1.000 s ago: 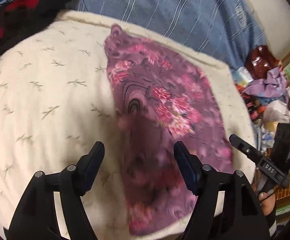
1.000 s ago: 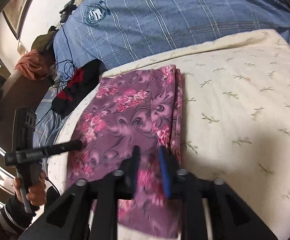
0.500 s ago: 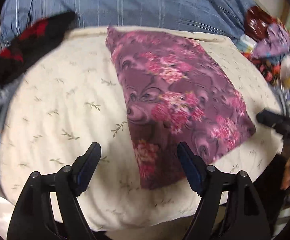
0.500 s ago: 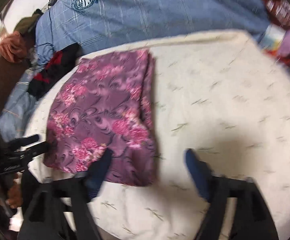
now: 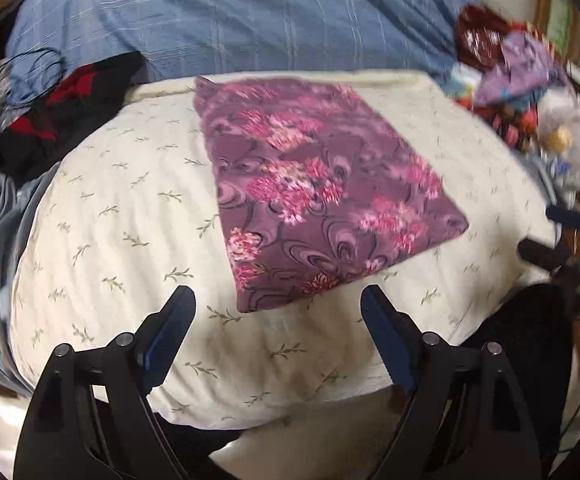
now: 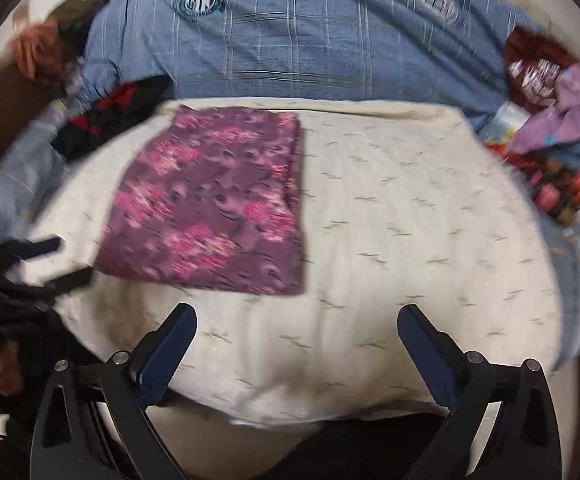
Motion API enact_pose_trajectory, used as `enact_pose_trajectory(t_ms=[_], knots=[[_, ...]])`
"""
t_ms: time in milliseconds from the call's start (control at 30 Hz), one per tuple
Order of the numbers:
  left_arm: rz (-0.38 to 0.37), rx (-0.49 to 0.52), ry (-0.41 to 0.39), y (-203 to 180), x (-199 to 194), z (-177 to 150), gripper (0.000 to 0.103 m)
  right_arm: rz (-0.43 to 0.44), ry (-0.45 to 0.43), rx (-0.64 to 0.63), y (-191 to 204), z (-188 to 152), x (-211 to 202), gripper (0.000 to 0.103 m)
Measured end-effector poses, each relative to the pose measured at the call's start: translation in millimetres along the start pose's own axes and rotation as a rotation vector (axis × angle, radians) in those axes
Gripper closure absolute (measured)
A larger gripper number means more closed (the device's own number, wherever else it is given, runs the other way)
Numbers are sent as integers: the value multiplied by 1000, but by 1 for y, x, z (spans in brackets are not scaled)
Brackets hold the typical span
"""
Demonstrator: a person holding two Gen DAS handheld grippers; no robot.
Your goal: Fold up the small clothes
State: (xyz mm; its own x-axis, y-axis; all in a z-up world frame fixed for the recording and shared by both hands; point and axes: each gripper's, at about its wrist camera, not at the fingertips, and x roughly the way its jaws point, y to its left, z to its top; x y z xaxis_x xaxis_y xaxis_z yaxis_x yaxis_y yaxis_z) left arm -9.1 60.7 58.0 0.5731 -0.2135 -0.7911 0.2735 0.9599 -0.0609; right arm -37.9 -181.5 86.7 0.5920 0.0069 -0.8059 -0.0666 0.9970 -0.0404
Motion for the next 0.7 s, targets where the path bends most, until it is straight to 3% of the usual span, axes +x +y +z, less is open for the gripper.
enact_pose_trajectory(t_ms=[67, 200, 467, 700], knots=[[20, -6, -39, 3, -9, -6, 18, -54, -12, -41, 4, -3, -2, 1], [90, 44, 7, 4, -6, -13, 18, -56, -13, -70, 6, -7, 1, 1], [76, 29, 10, -5, -6, -22, 18, -49, -6, -84, 13, -9, 4, 1], [6, 20, 29, -20, -6, -20, 18, -52, 1, -63, 8, -11, 3, 1]])
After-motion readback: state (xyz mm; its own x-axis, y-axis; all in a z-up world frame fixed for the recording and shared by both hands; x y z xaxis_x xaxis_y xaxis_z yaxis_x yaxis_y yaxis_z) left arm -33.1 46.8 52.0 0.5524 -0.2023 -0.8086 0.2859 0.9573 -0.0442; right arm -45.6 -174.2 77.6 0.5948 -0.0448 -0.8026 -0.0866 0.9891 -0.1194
